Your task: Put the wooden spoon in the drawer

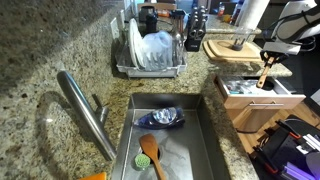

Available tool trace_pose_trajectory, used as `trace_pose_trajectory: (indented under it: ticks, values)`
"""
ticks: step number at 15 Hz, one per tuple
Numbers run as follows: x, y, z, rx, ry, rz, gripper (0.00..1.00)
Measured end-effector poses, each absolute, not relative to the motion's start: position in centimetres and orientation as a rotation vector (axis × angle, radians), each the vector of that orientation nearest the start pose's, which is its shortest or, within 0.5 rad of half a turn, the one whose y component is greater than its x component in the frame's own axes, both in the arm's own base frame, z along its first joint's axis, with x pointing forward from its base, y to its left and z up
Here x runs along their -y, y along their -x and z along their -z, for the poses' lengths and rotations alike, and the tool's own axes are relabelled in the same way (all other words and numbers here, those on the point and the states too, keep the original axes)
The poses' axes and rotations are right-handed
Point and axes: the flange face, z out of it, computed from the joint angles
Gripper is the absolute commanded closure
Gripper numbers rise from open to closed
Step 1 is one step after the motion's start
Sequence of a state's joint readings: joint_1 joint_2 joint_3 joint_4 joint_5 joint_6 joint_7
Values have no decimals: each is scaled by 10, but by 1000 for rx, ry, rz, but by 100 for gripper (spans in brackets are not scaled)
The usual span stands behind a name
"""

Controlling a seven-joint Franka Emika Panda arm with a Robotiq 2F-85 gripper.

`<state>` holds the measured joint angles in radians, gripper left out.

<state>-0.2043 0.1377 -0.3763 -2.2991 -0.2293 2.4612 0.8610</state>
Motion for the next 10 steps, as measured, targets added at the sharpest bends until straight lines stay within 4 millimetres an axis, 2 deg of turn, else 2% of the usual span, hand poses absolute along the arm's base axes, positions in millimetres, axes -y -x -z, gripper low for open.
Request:
trace_pose_trajectory:
  ticks: [4, 10]
  values:
    - [288, -432, -271, -2109, 2481, 22, 94]
    - [285, -406, -238, -2346, 2280, 259, 94]
